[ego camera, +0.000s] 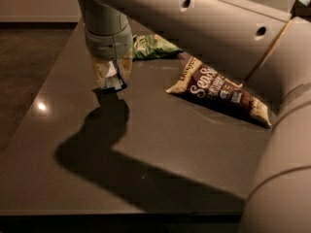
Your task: Move rxbar blueberry near green jalapeno chip bag
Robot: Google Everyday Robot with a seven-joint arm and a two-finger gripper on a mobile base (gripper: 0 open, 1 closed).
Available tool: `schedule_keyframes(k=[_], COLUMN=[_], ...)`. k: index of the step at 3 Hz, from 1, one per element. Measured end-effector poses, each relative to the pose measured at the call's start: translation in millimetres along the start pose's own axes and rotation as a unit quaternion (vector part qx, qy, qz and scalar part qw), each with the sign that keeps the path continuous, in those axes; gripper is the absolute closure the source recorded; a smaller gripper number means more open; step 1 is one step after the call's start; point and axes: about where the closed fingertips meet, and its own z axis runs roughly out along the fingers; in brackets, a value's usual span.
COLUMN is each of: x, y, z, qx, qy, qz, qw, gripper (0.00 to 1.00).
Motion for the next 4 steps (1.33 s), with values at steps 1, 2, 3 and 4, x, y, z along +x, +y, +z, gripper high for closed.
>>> schedule_keyframes(k=[1, 2, 3, 4], x=[-11.9, -22.6, -43.8, -72.2], y=[-35.6, -53.7, -64.3, -79.8], z=[-24.0, -37.3, -36.9, -24.5], qx=[-0.010, -0.012, -0.012, -0.016], qy=[-0.044, -0.059, -0.058, -0.057], qz=[0.030, 0.041, 0.040, 0.047], qw=[0.9985, 0.9973, 0.9974, 0.9972], gripper=[1.00, 1.00, 1.00, 1.00])
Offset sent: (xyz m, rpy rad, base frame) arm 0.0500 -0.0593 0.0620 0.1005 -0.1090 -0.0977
